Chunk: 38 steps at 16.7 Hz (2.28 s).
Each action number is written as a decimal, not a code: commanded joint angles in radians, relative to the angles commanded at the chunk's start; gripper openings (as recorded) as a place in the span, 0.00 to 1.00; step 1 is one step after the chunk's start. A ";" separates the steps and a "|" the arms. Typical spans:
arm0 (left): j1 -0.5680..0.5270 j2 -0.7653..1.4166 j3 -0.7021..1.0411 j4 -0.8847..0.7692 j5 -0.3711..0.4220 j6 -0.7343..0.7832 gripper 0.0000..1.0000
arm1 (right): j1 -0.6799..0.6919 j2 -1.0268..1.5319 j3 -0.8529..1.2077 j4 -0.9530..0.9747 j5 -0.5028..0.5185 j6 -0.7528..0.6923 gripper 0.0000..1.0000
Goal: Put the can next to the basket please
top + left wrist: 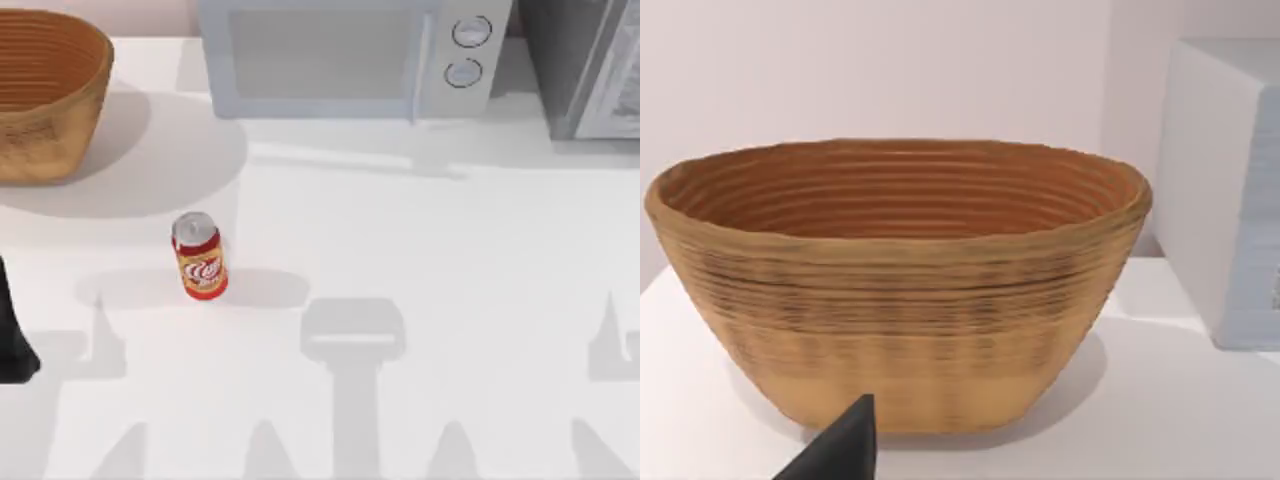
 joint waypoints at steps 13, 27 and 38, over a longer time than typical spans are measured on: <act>-0.155 0.594 0.430 -0.368 -0.002 0.119 1.00 | 0.000 0.000 0.000 0.000 0.000 0.000 1.00; -0.386 1.827 1.459 -1.174 -0.009 0.357 1.00 | 0.000 0.000 0.000 0.000 0.000 0.000 1.00; -0.418 2.045 1.740 -1.265 0.001 0.395 1.00 | 0.000 0.000 0.000 0.000 0.000 0.000 1.00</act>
